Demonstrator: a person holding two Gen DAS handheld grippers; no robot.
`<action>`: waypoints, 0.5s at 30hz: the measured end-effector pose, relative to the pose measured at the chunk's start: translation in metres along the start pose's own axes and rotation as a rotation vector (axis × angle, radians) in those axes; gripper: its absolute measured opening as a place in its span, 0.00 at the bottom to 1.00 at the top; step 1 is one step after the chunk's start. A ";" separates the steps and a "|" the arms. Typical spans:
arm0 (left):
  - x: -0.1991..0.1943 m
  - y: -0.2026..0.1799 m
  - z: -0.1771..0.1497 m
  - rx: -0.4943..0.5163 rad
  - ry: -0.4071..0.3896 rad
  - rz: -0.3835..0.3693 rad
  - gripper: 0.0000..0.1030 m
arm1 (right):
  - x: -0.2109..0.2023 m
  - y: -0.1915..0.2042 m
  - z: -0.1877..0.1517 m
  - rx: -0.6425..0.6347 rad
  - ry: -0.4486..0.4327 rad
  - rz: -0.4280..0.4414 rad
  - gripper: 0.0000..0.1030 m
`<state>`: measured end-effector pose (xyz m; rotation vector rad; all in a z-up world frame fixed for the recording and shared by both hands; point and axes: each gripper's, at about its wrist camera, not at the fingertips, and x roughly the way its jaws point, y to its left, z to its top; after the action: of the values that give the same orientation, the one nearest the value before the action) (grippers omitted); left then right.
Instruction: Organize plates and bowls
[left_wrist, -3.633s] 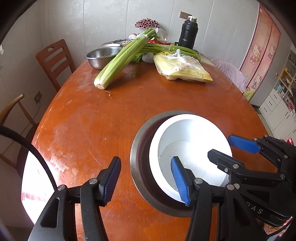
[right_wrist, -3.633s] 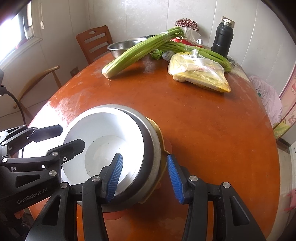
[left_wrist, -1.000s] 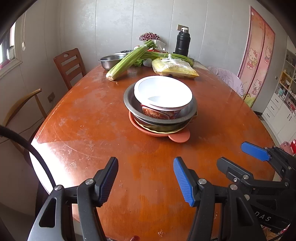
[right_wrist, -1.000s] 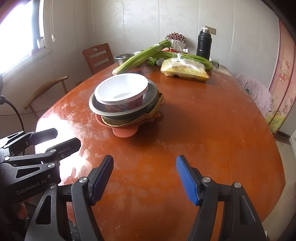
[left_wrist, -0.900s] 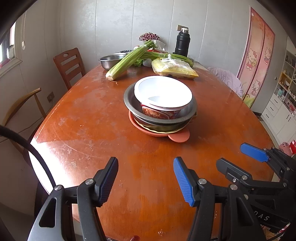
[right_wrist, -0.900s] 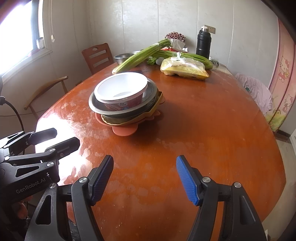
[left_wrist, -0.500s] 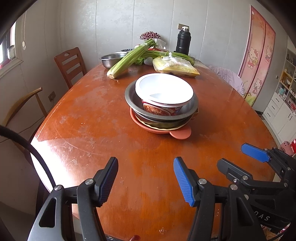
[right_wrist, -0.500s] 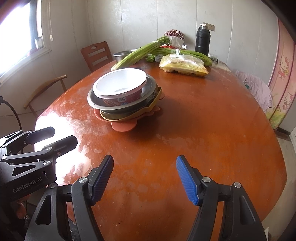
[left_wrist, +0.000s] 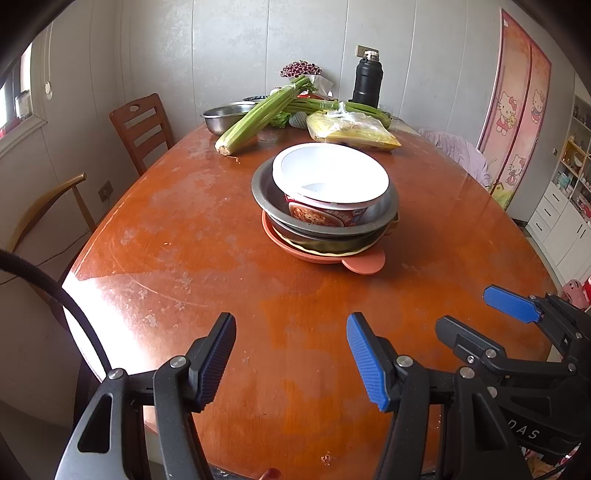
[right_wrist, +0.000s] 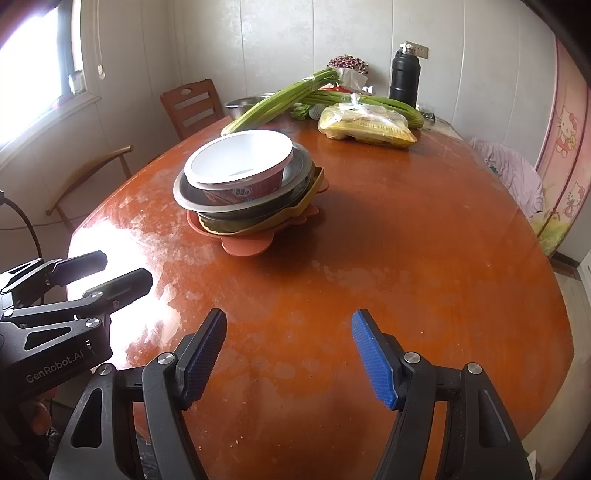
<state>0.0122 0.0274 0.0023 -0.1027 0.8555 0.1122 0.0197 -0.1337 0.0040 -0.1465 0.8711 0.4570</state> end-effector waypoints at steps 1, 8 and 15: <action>0.000 0.000 0.000 -0.001 0.000 0.002 0.60 | 0.000 0.000 0.000 0.000 0.000 0.001 0.70; 0.001 0.000 0.001 0.002 0.000 0.004 0.60 | 0.000 0.000 0.001 0.001 0.000 -0.001 0.70; 0.001 0.001 0.001 0.002 0.003 0.005 0.60 | 0.003 0.001 0.001 -0.008 0.004 -0.005 0.70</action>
<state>0.0135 0.0283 0.0025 -0.0990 0.8584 0.1162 0.0216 -0.1317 0.0027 -0.1571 0.8723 0.4558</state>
